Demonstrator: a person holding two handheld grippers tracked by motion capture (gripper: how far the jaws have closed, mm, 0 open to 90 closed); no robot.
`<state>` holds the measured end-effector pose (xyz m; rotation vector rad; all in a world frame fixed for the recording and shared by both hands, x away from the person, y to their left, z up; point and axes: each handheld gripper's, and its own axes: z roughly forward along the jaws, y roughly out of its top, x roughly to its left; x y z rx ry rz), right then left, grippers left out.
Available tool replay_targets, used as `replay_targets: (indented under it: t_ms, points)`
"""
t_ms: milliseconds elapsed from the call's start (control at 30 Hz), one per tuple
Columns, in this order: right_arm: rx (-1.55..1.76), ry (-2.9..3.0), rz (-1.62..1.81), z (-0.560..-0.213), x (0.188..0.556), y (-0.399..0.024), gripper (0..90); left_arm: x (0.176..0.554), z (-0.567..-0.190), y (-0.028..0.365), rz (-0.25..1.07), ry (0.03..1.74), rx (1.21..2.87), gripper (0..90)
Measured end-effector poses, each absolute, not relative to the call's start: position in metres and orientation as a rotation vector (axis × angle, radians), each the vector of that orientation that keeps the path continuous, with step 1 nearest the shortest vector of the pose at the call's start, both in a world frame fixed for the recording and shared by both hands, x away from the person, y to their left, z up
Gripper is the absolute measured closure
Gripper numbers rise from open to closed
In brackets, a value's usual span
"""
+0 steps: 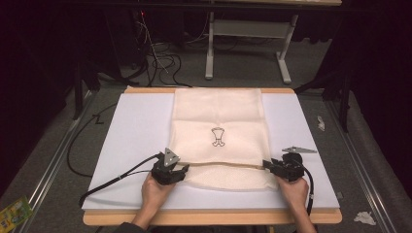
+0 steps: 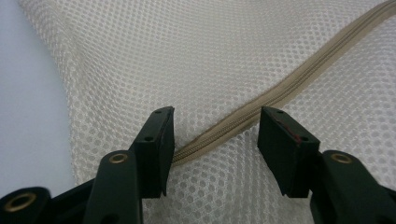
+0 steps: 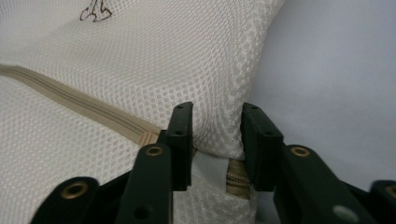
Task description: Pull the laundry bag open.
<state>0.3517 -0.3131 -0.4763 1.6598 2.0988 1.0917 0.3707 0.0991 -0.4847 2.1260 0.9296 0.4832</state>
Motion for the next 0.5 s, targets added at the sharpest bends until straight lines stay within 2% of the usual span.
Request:
replay_targets:
  t_ms: [167,500]
  points:
    - [1.636,2.122,1.145,-0.479,0.353,-0.316,82.8,0.373,-0.484,0.098,0.463,0.946,2.127,46.2]
    - [1.557,2.135,1.188,-0.470,0.351,-0.319,84.9,0.375,-0.473,0.102,0.392,0.948,2.101,51.2]
